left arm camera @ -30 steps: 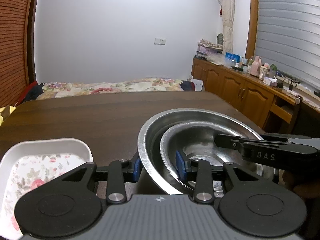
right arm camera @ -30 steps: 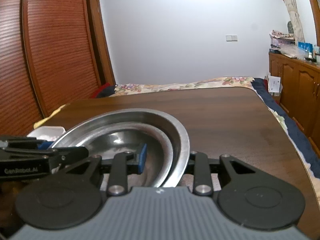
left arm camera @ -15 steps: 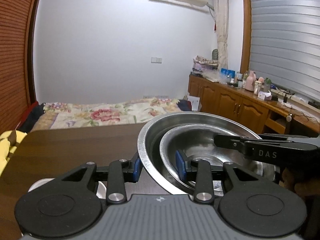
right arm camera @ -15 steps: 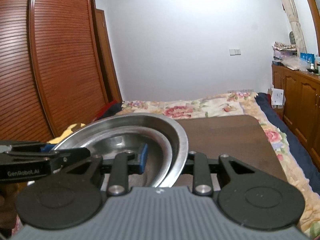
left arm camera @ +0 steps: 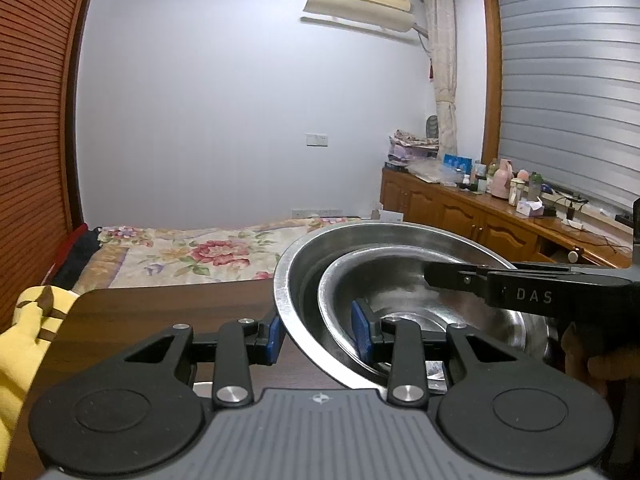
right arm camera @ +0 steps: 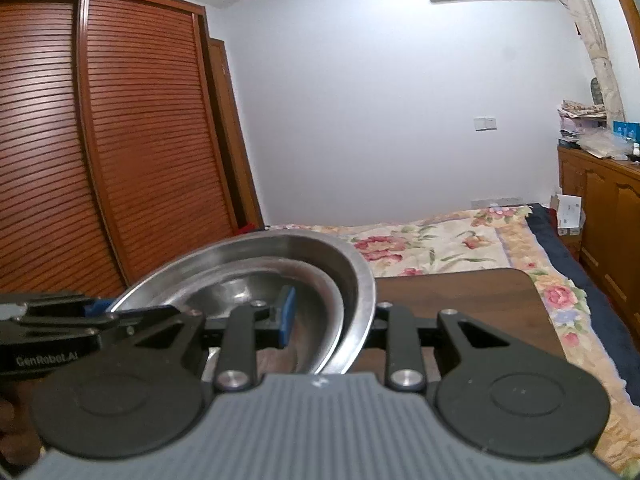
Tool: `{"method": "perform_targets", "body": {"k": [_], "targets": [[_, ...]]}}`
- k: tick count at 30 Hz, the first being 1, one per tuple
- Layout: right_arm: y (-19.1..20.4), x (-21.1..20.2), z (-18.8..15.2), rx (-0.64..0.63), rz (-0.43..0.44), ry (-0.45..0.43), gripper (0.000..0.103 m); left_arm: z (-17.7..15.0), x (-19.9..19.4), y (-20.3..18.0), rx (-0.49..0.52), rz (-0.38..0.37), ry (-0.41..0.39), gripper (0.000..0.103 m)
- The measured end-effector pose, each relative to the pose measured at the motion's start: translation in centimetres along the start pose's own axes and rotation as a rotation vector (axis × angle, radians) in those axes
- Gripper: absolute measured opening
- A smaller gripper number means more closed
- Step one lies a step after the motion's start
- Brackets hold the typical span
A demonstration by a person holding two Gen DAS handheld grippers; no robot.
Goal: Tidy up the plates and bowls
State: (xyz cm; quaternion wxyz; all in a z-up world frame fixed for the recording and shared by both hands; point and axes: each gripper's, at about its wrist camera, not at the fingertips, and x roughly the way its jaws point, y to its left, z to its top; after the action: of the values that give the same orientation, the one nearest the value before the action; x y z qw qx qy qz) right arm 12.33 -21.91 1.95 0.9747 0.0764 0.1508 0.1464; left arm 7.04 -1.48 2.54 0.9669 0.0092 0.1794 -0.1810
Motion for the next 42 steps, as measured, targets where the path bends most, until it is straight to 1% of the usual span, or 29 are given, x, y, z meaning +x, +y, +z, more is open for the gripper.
{"method": "perform_targets", "body": {"k": [10, 14, 20, 33, 42], "targets": [[2.7, 0.9, 0.1, -0.028, 0.055, 0.020, 0.030, -0.2, -1.8, 3.1, -0.031, 0.046, -0.006, 0.037], [4.0, 1.6, -0.2, -0.043, 0.075, 0.041, 0.030, -0.6, -2.3, 4.6, -0.054, 0.066, -0.004, 0.037], [5.5, 2.6, -1.0, -0.065, 0.097, 0.085, 0.030, -1.5, -2.5, 6.6, -0.082, 0.084, 0.015, 0.037], [9.1, 4.6, -2.3, -0.115, 0.133, 0.152, 0.030, -3.2, -3.0, 10.0, -0.126, 0.134, 0.041, 0.037], [10.7, 6.5, -3.9, -0.143, 0.154, 0.208, 0.030, -5.2, -2.4, 12.1, -0.163, 0.168, 0.091, 0.037]]}}
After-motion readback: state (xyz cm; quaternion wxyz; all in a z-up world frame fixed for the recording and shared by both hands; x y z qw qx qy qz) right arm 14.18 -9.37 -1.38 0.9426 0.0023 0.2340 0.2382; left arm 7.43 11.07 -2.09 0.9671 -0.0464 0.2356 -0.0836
